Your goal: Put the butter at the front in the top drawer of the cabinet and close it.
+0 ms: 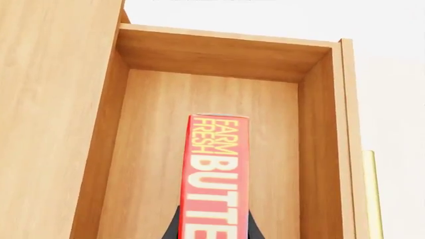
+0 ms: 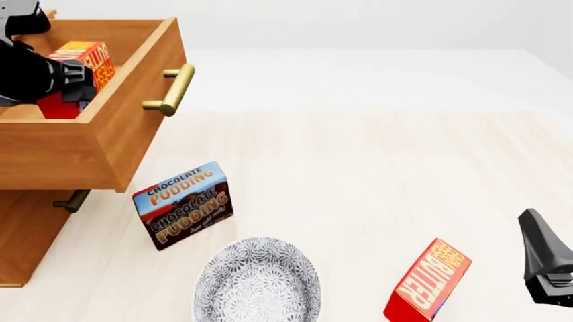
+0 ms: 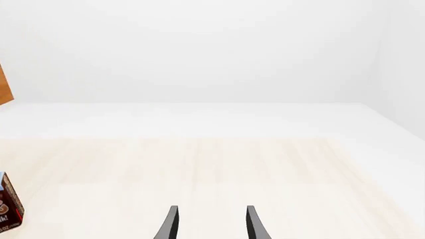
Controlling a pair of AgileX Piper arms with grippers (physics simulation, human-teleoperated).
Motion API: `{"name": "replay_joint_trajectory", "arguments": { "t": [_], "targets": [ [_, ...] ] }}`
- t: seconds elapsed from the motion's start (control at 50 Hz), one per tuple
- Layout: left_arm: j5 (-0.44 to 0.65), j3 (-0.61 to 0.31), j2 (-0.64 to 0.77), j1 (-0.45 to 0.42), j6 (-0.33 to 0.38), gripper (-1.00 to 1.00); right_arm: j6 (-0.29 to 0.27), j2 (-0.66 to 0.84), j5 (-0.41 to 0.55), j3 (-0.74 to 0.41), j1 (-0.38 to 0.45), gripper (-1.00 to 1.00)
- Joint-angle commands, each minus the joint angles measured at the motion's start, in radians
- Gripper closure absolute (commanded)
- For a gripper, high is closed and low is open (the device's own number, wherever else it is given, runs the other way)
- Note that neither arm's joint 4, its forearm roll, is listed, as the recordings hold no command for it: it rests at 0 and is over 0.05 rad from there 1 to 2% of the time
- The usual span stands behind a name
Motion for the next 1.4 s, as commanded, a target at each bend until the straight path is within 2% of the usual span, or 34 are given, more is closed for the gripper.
{"name": "replay_joint_trajectory", "arguments": {
  "t": [0.02, 0.52, 1.1, 1.22, 1.4],
  "targets": [
    [-0.014, 0.027, 0.016, -0.015, 0.012, -1.00, 0.000, -0.002, 0.002, 0.001, 0.000, -1.00],
    [0.062, -0.023, -0.044, 0.003, 0.049, -1.00, 0.000, -0.003, 0.002, 0.001, 0.000, -1.00],
    [0.223, -0.137, -0.134, -0.011, 0.104, -1.00, 0.000, -0.002, 0.002, 0.001, 0.000, -1.00],
    [0.246, -0.136, -0.154, -0.009, 0.112, -1.00, 0.000, -0.002, 0.002, 0.001, 0.000, -1.00],
    [0.316, -0.203, -0.202, -0.033, 0.141, -1.00, 0.000, -0.002, 0.002, 0.001, 0.000, -1.00]
  ]
}}
